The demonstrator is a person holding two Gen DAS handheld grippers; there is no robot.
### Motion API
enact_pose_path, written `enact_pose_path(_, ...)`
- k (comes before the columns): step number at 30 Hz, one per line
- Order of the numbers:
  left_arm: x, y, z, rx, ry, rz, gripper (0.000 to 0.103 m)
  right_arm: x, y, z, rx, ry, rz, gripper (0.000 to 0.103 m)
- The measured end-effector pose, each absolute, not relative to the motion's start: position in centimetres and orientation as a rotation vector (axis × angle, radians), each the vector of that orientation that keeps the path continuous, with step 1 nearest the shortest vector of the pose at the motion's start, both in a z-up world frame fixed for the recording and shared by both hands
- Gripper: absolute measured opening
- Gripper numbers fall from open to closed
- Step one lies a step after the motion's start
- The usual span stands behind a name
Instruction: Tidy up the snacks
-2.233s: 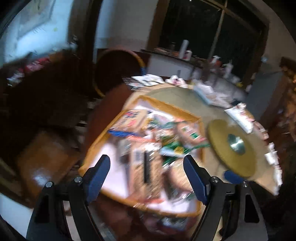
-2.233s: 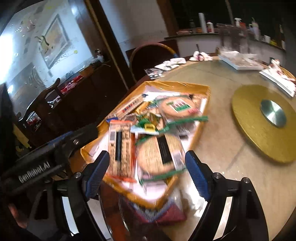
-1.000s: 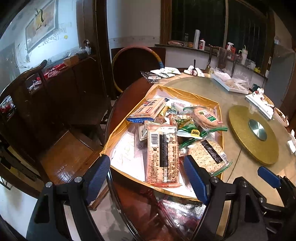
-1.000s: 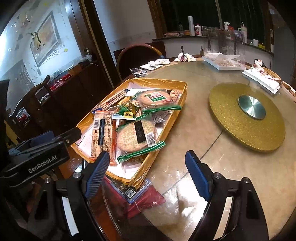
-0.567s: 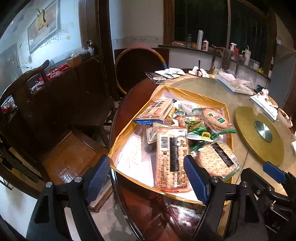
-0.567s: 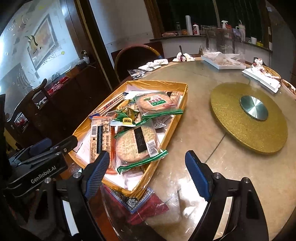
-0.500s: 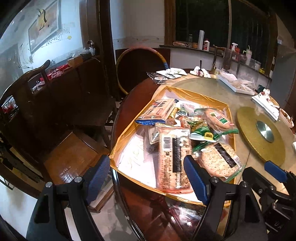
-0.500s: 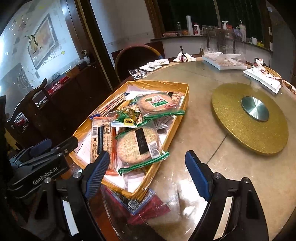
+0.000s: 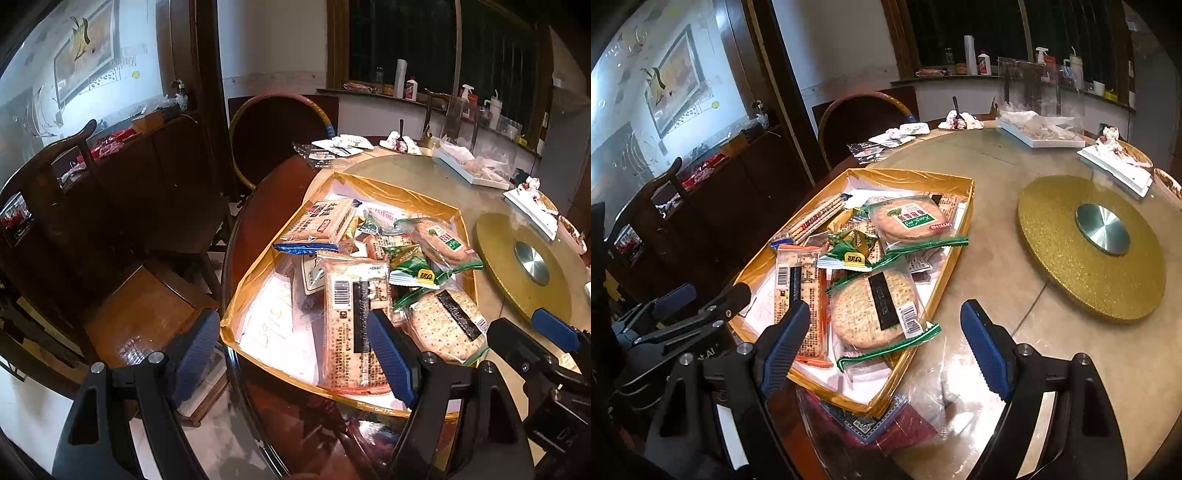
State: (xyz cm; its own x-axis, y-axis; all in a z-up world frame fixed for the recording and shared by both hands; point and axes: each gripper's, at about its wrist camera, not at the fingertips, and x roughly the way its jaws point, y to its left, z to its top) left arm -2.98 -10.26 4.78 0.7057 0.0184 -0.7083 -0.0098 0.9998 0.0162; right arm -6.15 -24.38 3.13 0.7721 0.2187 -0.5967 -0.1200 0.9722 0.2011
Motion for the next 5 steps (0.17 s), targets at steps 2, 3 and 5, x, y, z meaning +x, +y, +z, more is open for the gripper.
enact_pose_path(2,-2.84,-10.33,4.57,0.023,0.8,-0.003,0.082,-5.92,-24.31,3.02,0.165,0.671,0.189,0.084)
enact_pose_path(3,-2.86,-10.35,4.55,0.029,0.799,-0.006,0.082,-5.87,-24.26,2.98,0.166,0.673,0.189,0.084)
enact_pose_path(5,-2.93,-10.23,4.61,0.028,0.79,-0.003,0.082,-5.85,-24.08,2.95,0.161,0.673,0.184,0.084)
